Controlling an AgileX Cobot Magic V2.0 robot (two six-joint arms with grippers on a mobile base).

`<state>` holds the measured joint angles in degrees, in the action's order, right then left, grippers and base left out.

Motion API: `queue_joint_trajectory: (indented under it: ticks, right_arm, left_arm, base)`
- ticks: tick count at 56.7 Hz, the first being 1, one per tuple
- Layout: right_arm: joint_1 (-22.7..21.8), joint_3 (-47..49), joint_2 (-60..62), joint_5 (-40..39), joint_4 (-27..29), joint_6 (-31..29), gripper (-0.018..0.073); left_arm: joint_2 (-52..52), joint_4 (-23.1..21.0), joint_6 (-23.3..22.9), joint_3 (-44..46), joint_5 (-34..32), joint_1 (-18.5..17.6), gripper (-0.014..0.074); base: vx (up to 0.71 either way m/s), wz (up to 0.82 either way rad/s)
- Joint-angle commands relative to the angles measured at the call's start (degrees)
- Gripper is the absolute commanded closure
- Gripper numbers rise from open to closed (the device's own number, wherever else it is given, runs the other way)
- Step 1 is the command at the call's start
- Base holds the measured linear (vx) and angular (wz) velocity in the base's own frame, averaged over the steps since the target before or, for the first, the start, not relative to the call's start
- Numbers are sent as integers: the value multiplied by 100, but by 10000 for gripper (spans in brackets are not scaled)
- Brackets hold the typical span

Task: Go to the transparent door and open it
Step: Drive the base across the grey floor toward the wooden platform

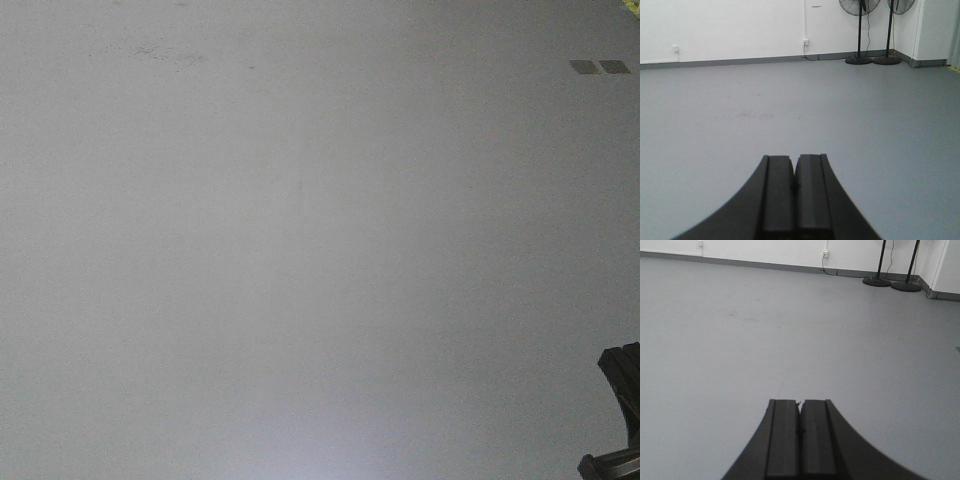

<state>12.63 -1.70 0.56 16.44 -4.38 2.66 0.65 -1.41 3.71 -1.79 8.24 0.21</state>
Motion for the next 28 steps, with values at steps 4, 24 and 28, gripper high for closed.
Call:
queue_joint_trajectory:
  ticks: [4, 24, 28]
  right_arm:
    - [-15, -27, 89, -473, -45, -10, 561]
    - [-15, -27, 89, -473, -45, -10, 561]
    - [-15, -27, 89, -473, -45, -10, 561]
  left_arm:
    - [81, -42, 1, -64, -456, -24, 603]
    - [81, -42, 1, -64, -456, -24, 603]
    - [81, -42, 1, -64, -456, -24, 603]
  base:
    - [12, 10]
    - [18, 7]
    - [26, 0]
